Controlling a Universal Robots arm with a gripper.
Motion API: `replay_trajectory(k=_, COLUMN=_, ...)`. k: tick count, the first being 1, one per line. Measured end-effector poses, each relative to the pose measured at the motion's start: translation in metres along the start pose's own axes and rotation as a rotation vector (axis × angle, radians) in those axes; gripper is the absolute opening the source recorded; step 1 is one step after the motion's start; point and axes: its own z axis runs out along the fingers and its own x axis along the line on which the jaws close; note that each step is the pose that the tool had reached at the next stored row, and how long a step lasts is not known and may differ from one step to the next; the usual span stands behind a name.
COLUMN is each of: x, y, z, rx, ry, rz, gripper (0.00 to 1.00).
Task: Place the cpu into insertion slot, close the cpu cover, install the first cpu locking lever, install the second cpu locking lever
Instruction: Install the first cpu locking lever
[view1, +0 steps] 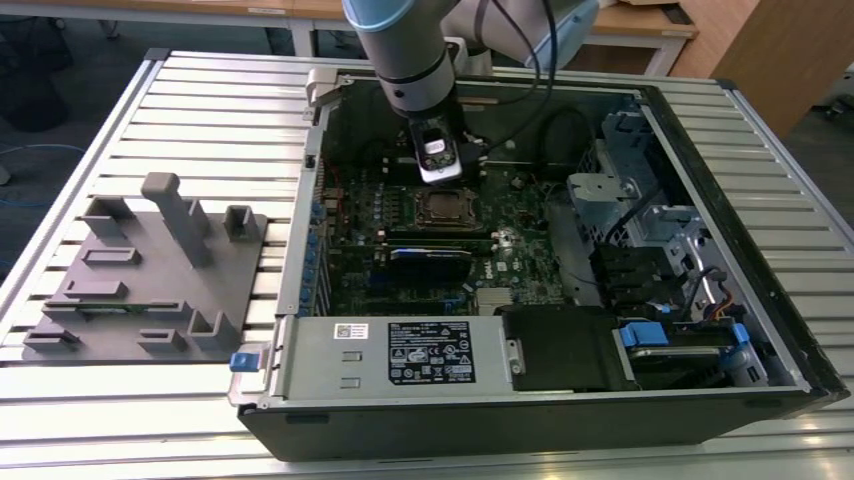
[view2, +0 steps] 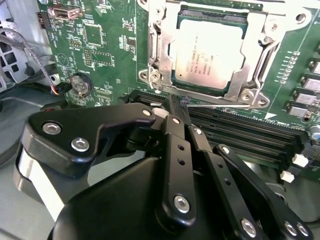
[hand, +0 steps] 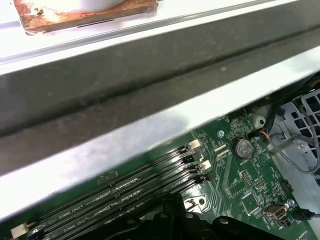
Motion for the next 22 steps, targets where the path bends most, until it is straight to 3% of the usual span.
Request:
replay_trajectory(k=15, x=0.0060, y=0.0008, z=-0.0010, rx=-0.0002, ry=-0.0003, rz=0.001, gripper=0.10)
replay_trajectory(k=22, x=0.0035, y=0.0024, z=0.0004, rx=0.0011, ry=-0.0013, rz=0.003, gripper=0.10)
